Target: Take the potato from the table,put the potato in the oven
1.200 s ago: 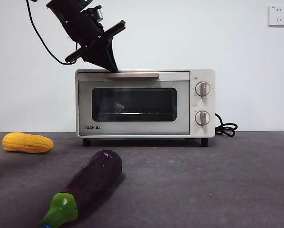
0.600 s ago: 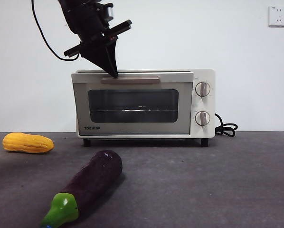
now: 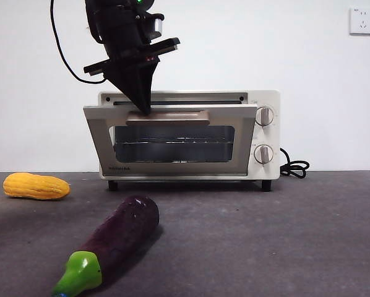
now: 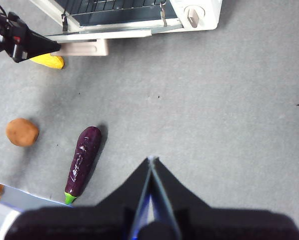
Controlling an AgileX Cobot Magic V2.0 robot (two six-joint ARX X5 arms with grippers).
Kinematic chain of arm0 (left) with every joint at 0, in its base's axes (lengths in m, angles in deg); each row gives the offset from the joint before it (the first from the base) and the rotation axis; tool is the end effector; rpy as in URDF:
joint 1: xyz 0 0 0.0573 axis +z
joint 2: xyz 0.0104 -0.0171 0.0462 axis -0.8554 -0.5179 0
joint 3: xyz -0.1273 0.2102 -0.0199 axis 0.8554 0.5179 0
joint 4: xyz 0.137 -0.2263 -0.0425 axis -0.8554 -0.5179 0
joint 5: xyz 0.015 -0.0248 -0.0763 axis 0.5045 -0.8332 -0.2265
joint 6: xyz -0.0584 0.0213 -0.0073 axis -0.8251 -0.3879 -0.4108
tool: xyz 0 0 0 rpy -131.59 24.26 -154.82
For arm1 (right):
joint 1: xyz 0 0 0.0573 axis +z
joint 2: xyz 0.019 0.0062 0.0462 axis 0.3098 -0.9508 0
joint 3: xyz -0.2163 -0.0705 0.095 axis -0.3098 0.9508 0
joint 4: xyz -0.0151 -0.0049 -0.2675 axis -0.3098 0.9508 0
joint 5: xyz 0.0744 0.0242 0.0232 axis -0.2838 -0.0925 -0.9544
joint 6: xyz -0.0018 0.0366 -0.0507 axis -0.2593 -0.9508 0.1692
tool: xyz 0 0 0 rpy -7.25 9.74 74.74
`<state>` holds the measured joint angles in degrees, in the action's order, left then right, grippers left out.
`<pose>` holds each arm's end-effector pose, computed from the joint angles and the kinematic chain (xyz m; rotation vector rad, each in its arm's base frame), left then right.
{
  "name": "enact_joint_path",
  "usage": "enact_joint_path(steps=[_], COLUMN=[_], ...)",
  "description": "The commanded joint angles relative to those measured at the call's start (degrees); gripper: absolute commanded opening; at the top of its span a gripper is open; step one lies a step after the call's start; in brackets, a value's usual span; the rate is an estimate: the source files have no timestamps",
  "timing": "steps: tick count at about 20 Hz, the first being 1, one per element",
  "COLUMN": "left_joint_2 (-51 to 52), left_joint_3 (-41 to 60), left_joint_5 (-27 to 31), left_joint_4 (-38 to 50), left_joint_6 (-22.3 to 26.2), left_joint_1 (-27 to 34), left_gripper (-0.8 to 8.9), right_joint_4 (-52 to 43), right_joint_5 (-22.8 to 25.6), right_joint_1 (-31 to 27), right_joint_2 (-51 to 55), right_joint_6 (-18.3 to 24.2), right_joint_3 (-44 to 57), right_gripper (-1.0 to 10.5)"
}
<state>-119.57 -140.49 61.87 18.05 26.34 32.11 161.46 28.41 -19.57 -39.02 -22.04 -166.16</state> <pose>0.3871 -0.1974 0.2823 0.2171 1.1102 -0.4569 0.1920 0.0144 0.3862 0.2299 0.8824 0.4120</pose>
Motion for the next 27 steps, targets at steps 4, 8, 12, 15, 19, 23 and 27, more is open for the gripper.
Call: enact_joint_path(steps=[4, 8, 12, 15, 19, 23, 27], left_joint_2=[-2.4, -2.4, -3.4, -6.0, -6.5, -6.5, -6.5], left_joint_3=[1.3, 1.3, 1.3, 1.3, 1.3, 1.3, 1.3], left_joint_5=[1.7, 1.7, 1.7, 1.5, 1.3, 1.3, 1.3], left_joint_4=[-0.4, -1.7, -4.0, -5.9, -4.7, -8.8, -12.4], left_joint_6=[0.6, 0.6, 0.6, 1.5, 1.3, 1.7, 3.1], left_joint_1=[-0.2, -0.3, -0.3, -0.3, -0.7, -0.7, -0.7], left_gripper=[-0.06, -0.06, -0.07, -0.07, -0.07, -0.07, -0.07], right_joint_4=[0.0, 0.0, 0.0, 0.0, 0.2, 0.3, 0.7], right_joint_5=[-0.2, -0.2, -0.2, -0.2, -0.2, 0.0, 0.0], right_joint_1=[0.0, 0.0, 0.0, 0.0, 0.0, 0.0, 0.0], right_joint_2=[0.0, 0.0, 0.0, 0.0, 0.0, 0.0, 0.0], right_joint_6=[1.0, 2.0, 2.1, 2.3, 2.6, 3.0, 3.0], right_joint_3=[-0.3, -0.3, -0.3, -0.3, -0.3, -0.3, -0.3], right_gripper=[0.0, 0.0, 0.0, 0.0, 0.0, 0.0, 0.0])
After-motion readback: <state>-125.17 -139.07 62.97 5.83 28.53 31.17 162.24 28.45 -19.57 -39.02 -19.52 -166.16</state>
